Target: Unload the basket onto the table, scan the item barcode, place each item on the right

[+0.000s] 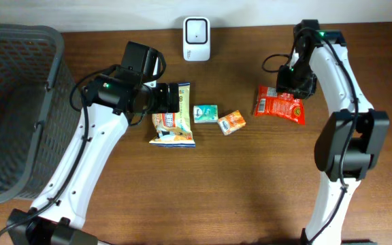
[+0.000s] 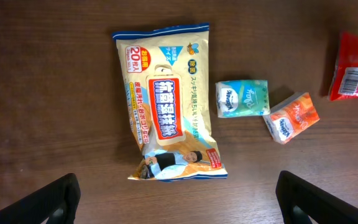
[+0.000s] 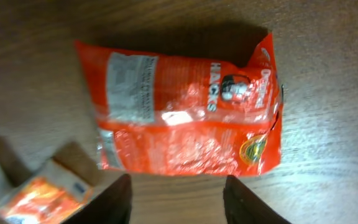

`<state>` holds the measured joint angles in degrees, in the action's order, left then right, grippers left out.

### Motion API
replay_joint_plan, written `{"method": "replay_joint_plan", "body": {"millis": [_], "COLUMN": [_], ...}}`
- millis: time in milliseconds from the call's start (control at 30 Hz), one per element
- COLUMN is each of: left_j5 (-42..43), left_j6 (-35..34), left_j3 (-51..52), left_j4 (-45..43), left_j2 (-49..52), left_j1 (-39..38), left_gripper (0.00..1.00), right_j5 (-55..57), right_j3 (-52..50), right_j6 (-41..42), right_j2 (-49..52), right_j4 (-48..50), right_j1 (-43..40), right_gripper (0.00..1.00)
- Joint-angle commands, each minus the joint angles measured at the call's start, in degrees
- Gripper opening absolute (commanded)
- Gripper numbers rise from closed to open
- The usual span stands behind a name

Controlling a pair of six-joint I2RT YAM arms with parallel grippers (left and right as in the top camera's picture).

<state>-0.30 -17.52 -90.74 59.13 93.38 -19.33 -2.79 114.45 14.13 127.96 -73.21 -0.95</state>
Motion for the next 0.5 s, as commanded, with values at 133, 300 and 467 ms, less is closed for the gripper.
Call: {"method": "replay_joint_plan", "body": {"millis": [133, 300, 467], "left_j5": [-0.39, -0.39, -0.39], "left_j6": [0.90, 0.90, 0.90], "left_j3": [0.11, 0.11, 0.11], "left_j4": [-0.07, -0.07, -0.07], "left_j2": [0.04, 0.04, 0.04], "left_j1": [0.00, 0.00, 0.00], "left_gripper": [0.99, 0.99, 0.99], "right_j5": [1.97, 2.01, 1.97], "right_j3": [0.09, 0.63, 8.07], "right_j6": [-0.39, -0.35, -0.13], "right_j2": [7.15, 7.34, 1.09], "right_j4": [3.58, 1.36, -7.21], "right_j1": [0.96, 0.94, 0.57], "right_gripper": [0.27, 0.28, 0.48]}}
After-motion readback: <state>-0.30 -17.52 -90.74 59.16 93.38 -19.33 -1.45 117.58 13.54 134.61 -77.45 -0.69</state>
